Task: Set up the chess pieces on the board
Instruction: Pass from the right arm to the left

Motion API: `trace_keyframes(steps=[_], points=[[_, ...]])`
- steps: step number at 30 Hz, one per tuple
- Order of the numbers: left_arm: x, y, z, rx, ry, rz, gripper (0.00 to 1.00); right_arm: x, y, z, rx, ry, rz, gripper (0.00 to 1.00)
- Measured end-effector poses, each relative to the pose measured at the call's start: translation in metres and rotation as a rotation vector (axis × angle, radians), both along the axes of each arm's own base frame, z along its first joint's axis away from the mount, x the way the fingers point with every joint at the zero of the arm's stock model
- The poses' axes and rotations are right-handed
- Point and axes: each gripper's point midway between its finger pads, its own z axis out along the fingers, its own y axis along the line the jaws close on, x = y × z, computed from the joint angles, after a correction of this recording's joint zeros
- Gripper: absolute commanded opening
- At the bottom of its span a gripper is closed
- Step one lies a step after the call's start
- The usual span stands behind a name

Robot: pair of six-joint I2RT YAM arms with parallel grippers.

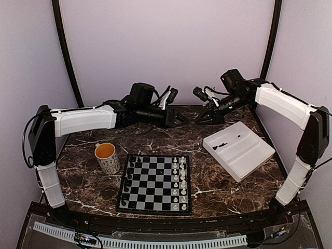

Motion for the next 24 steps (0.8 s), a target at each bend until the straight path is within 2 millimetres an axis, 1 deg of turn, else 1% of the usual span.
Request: trace_keyframes(steps=[4,10,12,15,19,24], points=[[-0.005,-0.008,0.007,-0.06,0.031,-0.038,0.28,-0.003,0.001,0.0,-0.003,0.009,0.007,0.17],[-0.01,-0.016,0.027,-0.162,0.064,-0.085,0.25,-0.006,0.005,0.004,0.001,-0.001,0.019,0.16],[-0.009,-0.017,0.029,-0.183,0.08,-0.092,0.25,-0.007,0.006,0.005,0.002,-0.003,0.022,0.17],[-0.008,-0.02,0.027,-0.202,0.109,-0.102,0.23,-0.008,0.007,0.005,0.0,-0.002,0.025,0.17],[-0.006,-0.022,0.019,-0.21,0.154,-0.105,0.22,-0.008,0.008,0.006,-0.002,-0.004,0.026,0.16],[-0.005,-0.022,0.019,-0.221,0.179,-0.109,0.16,-0.008,0.009,0.009,0.001,-0.012,0.026,0.17]])
